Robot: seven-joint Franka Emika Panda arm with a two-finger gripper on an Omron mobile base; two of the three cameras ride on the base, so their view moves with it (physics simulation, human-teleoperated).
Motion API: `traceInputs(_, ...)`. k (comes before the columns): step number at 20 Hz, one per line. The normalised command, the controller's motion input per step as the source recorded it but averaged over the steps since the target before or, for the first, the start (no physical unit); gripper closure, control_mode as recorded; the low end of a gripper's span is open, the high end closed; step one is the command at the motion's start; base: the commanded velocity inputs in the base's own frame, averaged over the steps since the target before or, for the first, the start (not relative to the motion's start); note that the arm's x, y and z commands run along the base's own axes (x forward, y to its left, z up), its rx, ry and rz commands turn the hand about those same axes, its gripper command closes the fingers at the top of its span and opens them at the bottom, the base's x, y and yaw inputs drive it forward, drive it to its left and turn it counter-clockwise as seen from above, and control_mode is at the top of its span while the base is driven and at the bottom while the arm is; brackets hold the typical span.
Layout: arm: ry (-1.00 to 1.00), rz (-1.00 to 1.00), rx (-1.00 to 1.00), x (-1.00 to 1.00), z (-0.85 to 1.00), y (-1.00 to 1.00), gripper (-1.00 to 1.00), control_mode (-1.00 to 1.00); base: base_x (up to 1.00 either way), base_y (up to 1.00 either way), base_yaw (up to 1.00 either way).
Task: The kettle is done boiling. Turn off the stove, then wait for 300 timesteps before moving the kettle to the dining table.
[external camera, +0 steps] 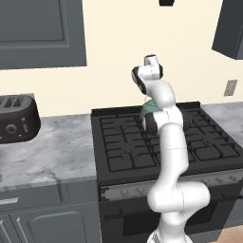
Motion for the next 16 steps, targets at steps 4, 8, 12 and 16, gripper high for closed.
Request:
traceInputs(4,0.0,-0.03,0.08,-0.27,0.01,-0.01,1.0,-1.0,0.0,0.0,0.0)
traceInputs(8,-0.01,-0.05,0.06,-0.37,0.06,-0.02,1.0,-1.0,0.0,0.0,0.0)
traceInputs(12,-0.08,-0.06,0.01,-0.38,0.26,-0.04,1.0,-1.0,0.0,0.0,0.0)
traceInputs(16,-0.13,-0.06,0.0,-0.39,0.26,0.0,1.0,-1.0,0.0,0.0,0.0)
